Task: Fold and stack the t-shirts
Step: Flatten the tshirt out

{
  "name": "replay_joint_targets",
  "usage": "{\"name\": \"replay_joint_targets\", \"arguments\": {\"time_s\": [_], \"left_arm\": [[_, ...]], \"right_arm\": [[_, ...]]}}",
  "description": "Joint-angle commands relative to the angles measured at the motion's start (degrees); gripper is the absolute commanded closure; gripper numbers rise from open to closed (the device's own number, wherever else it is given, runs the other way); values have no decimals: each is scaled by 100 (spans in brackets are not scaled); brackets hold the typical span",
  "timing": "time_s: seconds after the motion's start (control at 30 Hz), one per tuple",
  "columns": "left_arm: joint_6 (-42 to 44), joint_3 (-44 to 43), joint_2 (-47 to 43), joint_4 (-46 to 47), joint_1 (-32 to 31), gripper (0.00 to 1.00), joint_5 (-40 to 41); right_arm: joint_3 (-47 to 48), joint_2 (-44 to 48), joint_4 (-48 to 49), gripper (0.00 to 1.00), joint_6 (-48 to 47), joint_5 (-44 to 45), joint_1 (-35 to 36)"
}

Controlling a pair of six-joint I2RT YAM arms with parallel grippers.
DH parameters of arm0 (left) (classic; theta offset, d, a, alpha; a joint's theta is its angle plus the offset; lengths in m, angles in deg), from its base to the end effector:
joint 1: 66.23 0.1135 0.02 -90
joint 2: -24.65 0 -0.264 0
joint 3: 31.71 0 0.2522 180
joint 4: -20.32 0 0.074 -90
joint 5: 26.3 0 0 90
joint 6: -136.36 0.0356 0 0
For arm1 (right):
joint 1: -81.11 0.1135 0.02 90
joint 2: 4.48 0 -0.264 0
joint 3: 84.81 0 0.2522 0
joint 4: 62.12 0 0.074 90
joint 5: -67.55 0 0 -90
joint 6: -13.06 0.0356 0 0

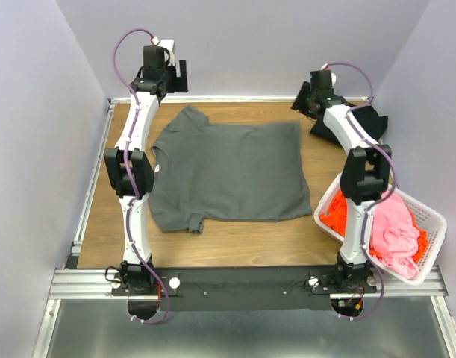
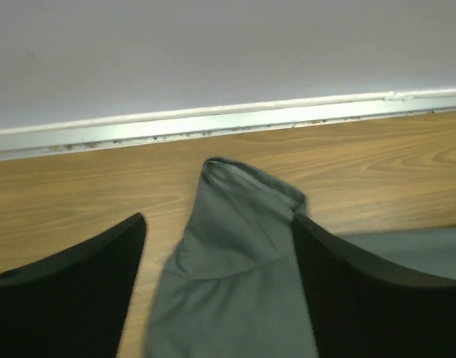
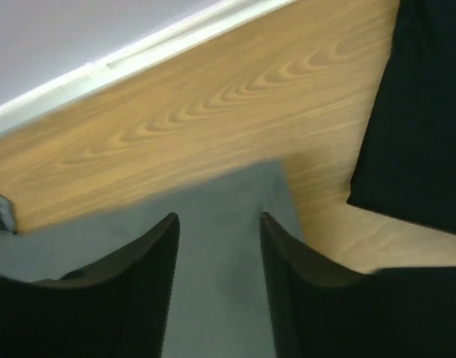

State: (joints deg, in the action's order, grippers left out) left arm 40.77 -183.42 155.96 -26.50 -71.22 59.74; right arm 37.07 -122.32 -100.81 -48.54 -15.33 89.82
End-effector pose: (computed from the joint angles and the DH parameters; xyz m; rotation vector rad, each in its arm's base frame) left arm 0.5265 -0.0484 0.3510 0.0330 2.0355 -0.1864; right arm 0.4799 0.0691 0.3026 0.4425 2.1344 0.2351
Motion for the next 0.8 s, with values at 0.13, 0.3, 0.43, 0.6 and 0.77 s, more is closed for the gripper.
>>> {"name": "replay_joint_targets", "arguments": {"time_s": [0.13,0.3,0.43,0.6,0.77], "left_arm": [[-636,2119,-1852,881,-212,5,695],[-1269,3800,-2820,398,-353,5,828],[-1647,5083,-3260,124,-362,4,810],[-1955,5998,-3489,274,-353,2,617],[-2026,6386,-3191,344,-353,2,458]], "right_arm": [[150,-170,199,27,-431,-571,25],[-983,700,199,27,-792,-922,254],[-1714,1044,181,27,-810,-1343,596],[-2242,1035,190,27,-784,-1756,1088],[-2391,693,173,27,-705,-1968,1168]]}}
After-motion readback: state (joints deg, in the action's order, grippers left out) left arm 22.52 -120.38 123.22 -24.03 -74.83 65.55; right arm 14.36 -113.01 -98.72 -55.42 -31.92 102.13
